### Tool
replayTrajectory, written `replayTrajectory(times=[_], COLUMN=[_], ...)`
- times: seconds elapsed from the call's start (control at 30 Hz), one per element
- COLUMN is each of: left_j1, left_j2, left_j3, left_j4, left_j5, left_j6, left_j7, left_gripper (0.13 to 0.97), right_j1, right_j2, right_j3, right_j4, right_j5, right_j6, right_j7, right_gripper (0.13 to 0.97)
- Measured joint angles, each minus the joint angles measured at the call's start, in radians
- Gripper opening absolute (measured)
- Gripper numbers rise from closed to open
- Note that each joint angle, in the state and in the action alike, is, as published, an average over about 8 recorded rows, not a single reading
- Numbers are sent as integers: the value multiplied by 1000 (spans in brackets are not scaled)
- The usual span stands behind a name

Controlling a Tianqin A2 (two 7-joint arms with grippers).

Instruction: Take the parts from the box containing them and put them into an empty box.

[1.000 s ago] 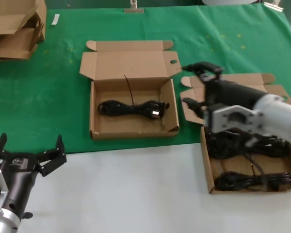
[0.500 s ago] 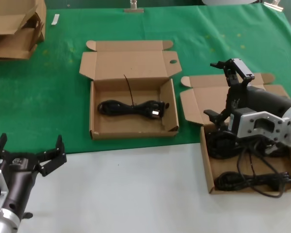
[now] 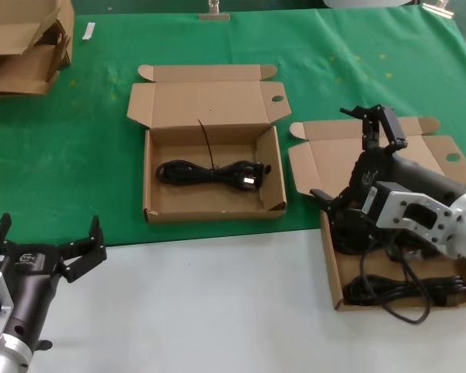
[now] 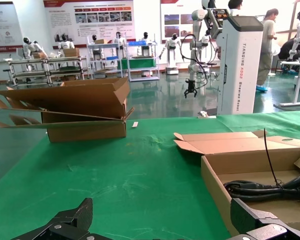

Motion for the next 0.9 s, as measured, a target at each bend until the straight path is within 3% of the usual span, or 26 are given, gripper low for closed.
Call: replayTrajectory(times=[0.9], left_j1=[0], left_j2=[0], left_j3=[0], left_j4=[0], left_j5=[0], left_j6=[0], left_j7=[0], left_gripper=[966], right_j1=[-228], right_j2=[-86], right_j3=[97], right_j4=[16], right_j5=[292], right_j6=[215], right_j7=[65], right_gripper=[966])
